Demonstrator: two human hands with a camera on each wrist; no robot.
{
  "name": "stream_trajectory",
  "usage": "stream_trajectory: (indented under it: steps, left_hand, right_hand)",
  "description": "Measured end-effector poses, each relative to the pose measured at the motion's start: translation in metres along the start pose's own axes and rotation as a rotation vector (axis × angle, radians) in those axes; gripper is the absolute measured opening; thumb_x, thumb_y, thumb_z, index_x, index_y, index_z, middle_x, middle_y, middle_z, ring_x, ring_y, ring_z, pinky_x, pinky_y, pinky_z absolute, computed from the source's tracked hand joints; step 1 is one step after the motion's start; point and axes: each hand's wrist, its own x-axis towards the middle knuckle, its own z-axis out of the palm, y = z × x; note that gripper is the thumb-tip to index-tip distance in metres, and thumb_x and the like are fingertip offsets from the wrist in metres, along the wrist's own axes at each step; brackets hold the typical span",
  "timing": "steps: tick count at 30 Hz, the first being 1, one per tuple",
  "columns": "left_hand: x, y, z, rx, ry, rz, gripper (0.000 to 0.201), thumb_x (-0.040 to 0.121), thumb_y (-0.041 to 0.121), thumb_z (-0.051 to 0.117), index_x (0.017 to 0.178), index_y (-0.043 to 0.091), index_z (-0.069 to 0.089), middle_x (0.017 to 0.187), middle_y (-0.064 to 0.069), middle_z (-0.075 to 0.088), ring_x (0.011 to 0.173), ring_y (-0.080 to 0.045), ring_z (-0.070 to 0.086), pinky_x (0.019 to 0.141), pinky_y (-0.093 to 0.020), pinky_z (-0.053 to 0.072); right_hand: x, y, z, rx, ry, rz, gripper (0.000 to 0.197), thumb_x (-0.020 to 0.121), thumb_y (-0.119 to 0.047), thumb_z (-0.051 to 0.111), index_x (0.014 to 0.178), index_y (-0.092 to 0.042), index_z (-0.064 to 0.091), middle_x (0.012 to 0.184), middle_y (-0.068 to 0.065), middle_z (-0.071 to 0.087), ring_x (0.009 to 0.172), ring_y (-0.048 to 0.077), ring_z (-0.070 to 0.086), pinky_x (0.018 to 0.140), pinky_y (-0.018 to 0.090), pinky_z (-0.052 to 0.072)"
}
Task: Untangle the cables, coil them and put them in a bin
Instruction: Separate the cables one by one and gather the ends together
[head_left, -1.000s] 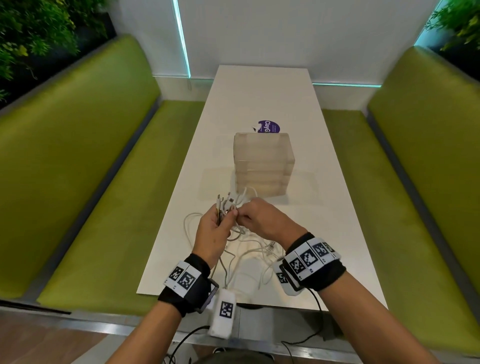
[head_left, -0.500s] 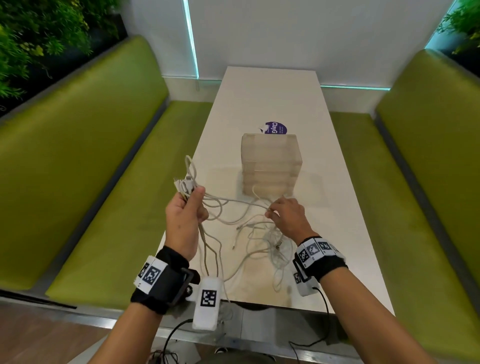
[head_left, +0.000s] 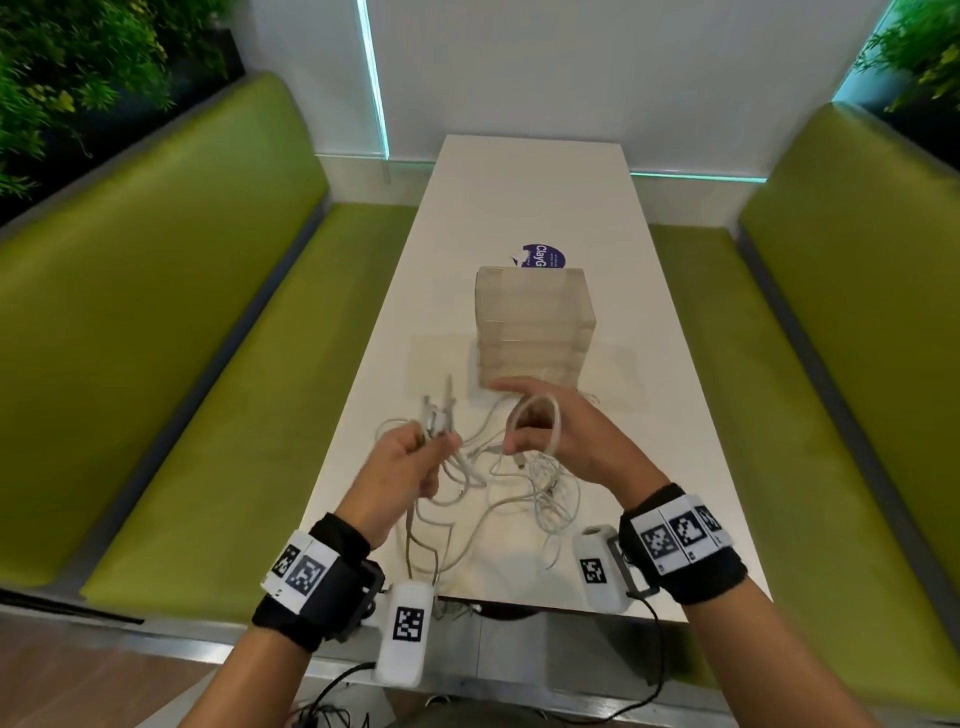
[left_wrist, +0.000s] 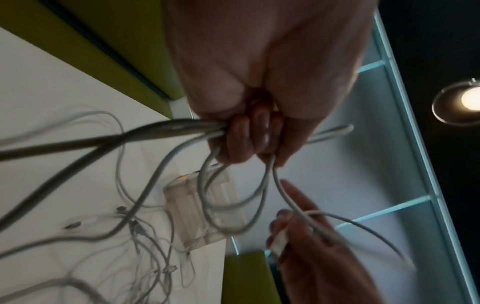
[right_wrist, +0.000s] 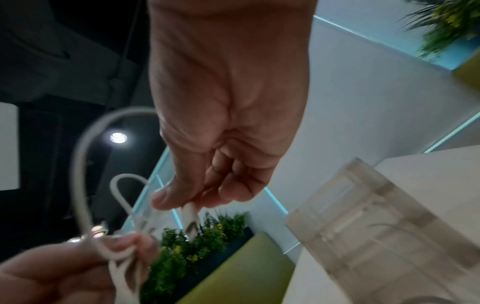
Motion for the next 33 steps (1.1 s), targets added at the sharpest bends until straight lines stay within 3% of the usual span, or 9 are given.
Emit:
stream_trajectory:
  steps: [3,5,8,12,17,19,22,28,33]
  left_hand:
    - [-0.009,-0.002,0.015,0.18,-0.236,-0.049,0.022,0.092,0.013,0.06,0.071,0.016,0.055,0.052,0.01,0.034,0.046,-0.008,0.028,0.044,-0.019,0.028]
    - [-0.011,-0.002,0.019,0.243,-0.291,-0.072,0.02,0.093,0.016,0.059,0.073,0.016,0.054,0.053,0.01,0.033,0.046,-0.007,0.027,0.044,-0.019,0.027]
    - [-0.01,-0.005,0.016,0.224,-0.277,-0.099,0.026,0.092,0.015,0.06,0.069,0.018,0.048,0.056,0.006,0.031,0.045,-0.009,0.027,0.045,-0.021,0.025]
    - [-0.012,-0.006,0.012,0.073,-0.247,-0.104,0.016,0.089,0.017,0.064,0.087,0.006,0.054,0.059,0.004,0.023,0.047,-0.011,0.019,0.043,-0.02,0.022]
    - [-0.011,-0.009,0.011,0.157,-0.232,-0.095,0.024,0.09,0.022,0.064,0.077,0.005,0.053,0.056,0.006,0.026,0.048,-0.011,0.021,0.044,-0.02,0.024]
    - [-0.01,-0.009,0.014,0.18,-0.222,-0.079,0.022,0.091,0.025,0.063,0.089,0.003,0.067,0.055,0.008,0.026,0.047,-0.01,0.022,0.043,-0.018,0.025]
    - [-0.01,-0.011,0.017,0.166,-0.207,-0.078,0.036,0.089,0.029,0.065,0.11,0.0,0.066,0.055,0.01,0.026,0.047,-0.009,0.022,0.042,-0.018,0.024]
    - [-0.009,-0.01,0.016,0.109,-0.184,-0.07,0.034,0.088,0.027,0.068,0.116,0.01,0.058,0.053,0.01,0.037,0.044,-0.006,0.028,0.041,-0.017,0.027]
    - [-0.008,-0.01,0.009,0.066,-0.286,-0.117,0.039,0.085,0.023,0.071,0.121,0.016,0.055,0.06,0.007,0.037,0.05,-0.008,0.026,0.044,-0.02,0.026]
  right_hand:
    - [-0.008,-0.01,0.009,-0.071,-0.163,-0.064,0.062,0.079,0.001,0.07,0.133,-0.024,0.051,0.076,0.001,0.067,0.077,0.01,0.064,0.077,0.02,0.05]
    - [-0.01,-0.01,0.012,-0.057,-0.2,-0.056,0.049,0.079,0.001,0.07,0.124,-0.017,0.06,0.081,0.006,0.069,0.081,0.014,0.067,0.08,0.023,0.052]
    - [-0.013,-0.005,0.013,0.039,-0.01,-0.046,0.026,0.073,-0.002,0.076,0.095,-0.015,0.074,0.095,0.013,0.068,0.085,0.016,0.068,0.076,0.024,0.053]
    - [-0.02,0.006,0.012,0.064,0.188,-0.128,0.009,0.076,-0.005,0.074,0.085,-0.007,0.074,0.088,0.003,0.06,0.082,0.01,0.063,0.075,0.021,0.052]
    - [-0.027,0.011,0.019,0.146,0.037,0.033,0.006,0.075,0.002,0.073,0.081,0.0,0.072,0.092,0.007,0.068,0.086,0.015,0.066,0.079,0.028,0.054]
    - [-0.027,0.012,0.027,0.201,0.063,0.04,0.006,0.076,0.002,0.071,0.083,0.003,0.071,0.082,0.011,0.07,0.077,0.015,0.066,0.073,0.025,0.055]
    - [-0.026,0.014,0.033,0.289,0.12,0.049,0.007,0.077,0.001,0.071,0.084,0.002,0.071,0.074,0.003,0.07,0.071,0.009,0.066,0.065,0.021,0.052]
    - [-0.024,0.021,0.034,0.306,0.113,0.035,0.02,0.077,0.0,0.072,0.096,0.006,0.069,0.089,0.01,0.071,0.08,0.013,0.065,0.069,0.021,0.05]
    - [-0.027,0.019,0.031,0.376,-0.019,0.014,0.007,0.08,0.006,0.065,0.079,-0.001,0.063,0.074,-0.003,0.066,0.073,0.011,0.061,0.07,0.022,0.049]
